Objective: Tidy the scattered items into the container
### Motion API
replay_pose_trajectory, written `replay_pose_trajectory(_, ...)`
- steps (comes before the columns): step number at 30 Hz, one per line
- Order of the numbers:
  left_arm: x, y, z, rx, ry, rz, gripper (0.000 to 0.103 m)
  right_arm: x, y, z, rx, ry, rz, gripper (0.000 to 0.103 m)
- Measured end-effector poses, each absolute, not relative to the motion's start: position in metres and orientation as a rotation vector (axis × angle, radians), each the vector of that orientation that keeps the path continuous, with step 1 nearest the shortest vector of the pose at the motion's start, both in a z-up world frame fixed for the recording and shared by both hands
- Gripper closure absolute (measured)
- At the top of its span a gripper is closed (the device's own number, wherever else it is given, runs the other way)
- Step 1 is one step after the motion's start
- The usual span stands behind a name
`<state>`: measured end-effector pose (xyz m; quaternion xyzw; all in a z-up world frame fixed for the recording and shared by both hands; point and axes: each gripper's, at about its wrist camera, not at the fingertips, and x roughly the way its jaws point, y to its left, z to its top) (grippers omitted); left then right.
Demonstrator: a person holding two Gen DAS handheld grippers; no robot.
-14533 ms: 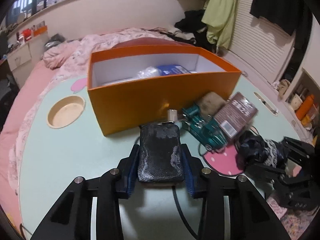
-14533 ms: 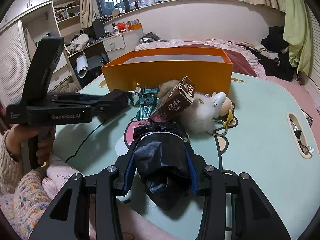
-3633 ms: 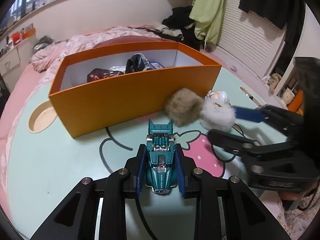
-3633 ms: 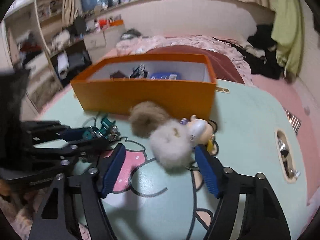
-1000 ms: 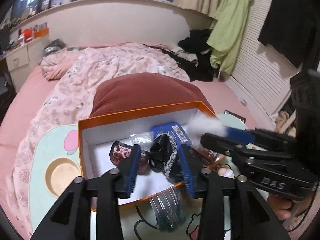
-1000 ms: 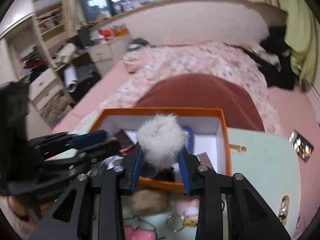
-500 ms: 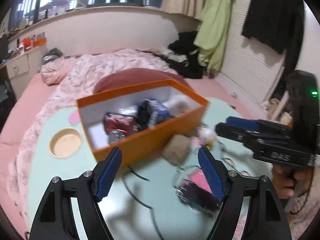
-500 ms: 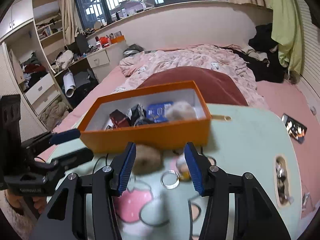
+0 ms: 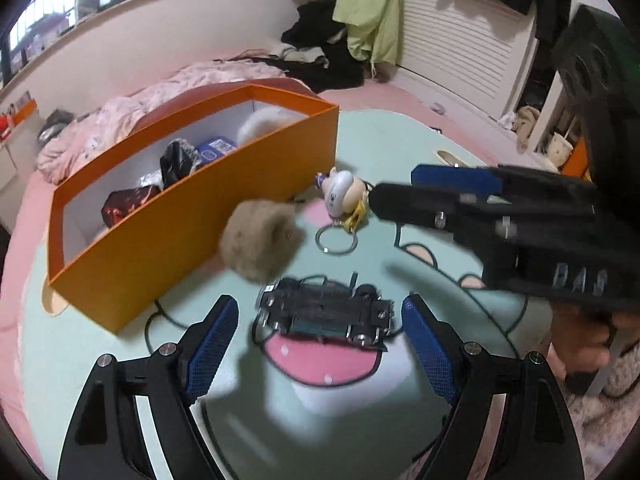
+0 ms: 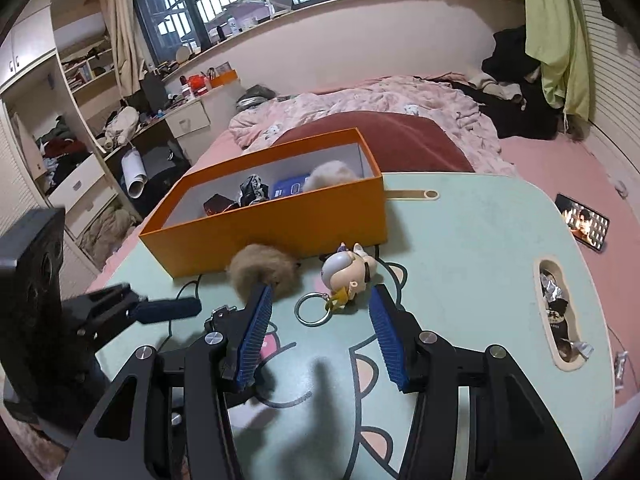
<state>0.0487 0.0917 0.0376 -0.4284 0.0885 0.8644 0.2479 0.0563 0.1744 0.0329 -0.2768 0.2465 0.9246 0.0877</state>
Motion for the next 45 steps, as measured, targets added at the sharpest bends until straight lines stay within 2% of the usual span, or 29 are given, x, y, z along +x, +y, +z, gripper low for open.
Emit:
replay_pose_trajectory(3,0.042,0.101,0.04,-1.184,0.214,2.328,0.018,0.057,0.173,0.032,-0.815,0.727,2.749,0.051)
replay_pose_trajectory(6,0.038,0.108,0.035,-1.211,0.272,2.336,0.017,0.058,0.172,0.033,-0.811,0.731,2.753,0.051)
replay_pose_trajectory(7,0.037,0.11,0.031,-1.221,0.293,2.333,0.018,0.059,0.172,0.034,-0.806,0.727,2.751,0.051)
replay_pose_trajectory(10,0.042,0.109,0.03,-1.192,0.339,2.346,0.028,0.06,0.171,0.036,-0.8,0.714,2.751,0.051)
replay_pose_trajectory(16,0.057,0.09,0.031,-1.132,0.323,2.35,0.029,0.06,0.174,0.033,-0.802,0.732,2.741,0.051)
replay_pose_trajectory(18,0.064,0.085,0.037,-1.08,0.297,2.365,0.042,0.061,0.176,0.032,-0.8,0.737,2.739,0.051)
replay_pose_trajectory(19,0.069,0.082,0.042,-1.045,0.296,2.38,0.053,0.061,0.177,0.032,-0.799,0.74,2.738,0.051)
replay_pose_trajectory(20,0.072,0.08,0.046,-1.032,0.301,2.388,0.057,0.061,0.178,0.032,-0.797,0.744,2.737,0.051)
replay_pose_trajectory(24,0.07,0.075,0.044,-1.069,0.31,2.367,0.061,0.061,0.179,0.032,-0.797,0.751,2.736,0.051)
replay_pose_trajectory(26,0.063,0.075,0.033,-1.14,0.309,2.341,0.067,0.061,0.179,0.032,-0.799,0.748,2.738,0.051)
replay_pose_trajectory(27,0.061,0.075,0.028,-1.162,0.302,2.332,0.067,0.061,0.179,0.032,-0.801,0.748,2.739,0.051)
replay_pose_trajectory(30,0.06,0.073,0.026,-1.147,0.287,2.36,0.055,0.062,0.179,0.032,-0.801,0.75,2.741,0.051)
replay_pose_trajectory(31,0.059,0.071,0.027,-1.144,0.274,2.364,0.049,0.062,0.179,0.032,-0.801,0.751,2.741,0.051)
replay_pose_trajectory(34,0.054,0.069,0.034,-1.124,0.216,2.379,0.02,0.062,0.179,0.031,-0.8,0.755,2.741,0.051)
replay_pose_trajectory(35,0.05,0.069,0.036,-1.121,0.194,2.379,0.016,0.062,0.179,0.031,-0.799,0.757,2.741,0.051)
replay_pose_trajectory(39,0.035,0.078,0.035,-1.157,0.175,2.361,0.017,0.062,0.178,0.031,-0.801,0.76,2.742,0.051)
replay_pose_trajectory(40,0.033,0.082,0.031,-1.173,0.199,2.352,0.03,0.062,0.177,0.031,-0.802,0.761,2.743,0.051)
replay_pose_trajectory(41,0.032,0.084,0.027,-1.202,0.22,2.345,0.055,0.062,0.177,0.031,-0.802,0.763,2.743,0.051)
replay_pose_trajectory(42,0.032,0.085,0.024,-1.21,0.235,2.35,0.061,0.062,0.177,0.031,-0.803,0.764,2.743,0.051)
replay_pose_trajectory(43,0.035,0.084,0.023,-1.204,0.254,2.358,0.077,0.063,0.177,0.031,-0.803,0.765,2.742,0.051)
replay_pose_trajectory(44,0.037,0.082,0.023,-1.196,0.25,2.357,0.082,0.063,0.177,0.03,-0.801,0.766,2.741,0.051)
replay_pose_trajectory(45,0.038,0.078,0.024,-1.192,0.218,2.345,0.082,0.063,0.177,0.03,-0.799,0.769,2.738,0.051)
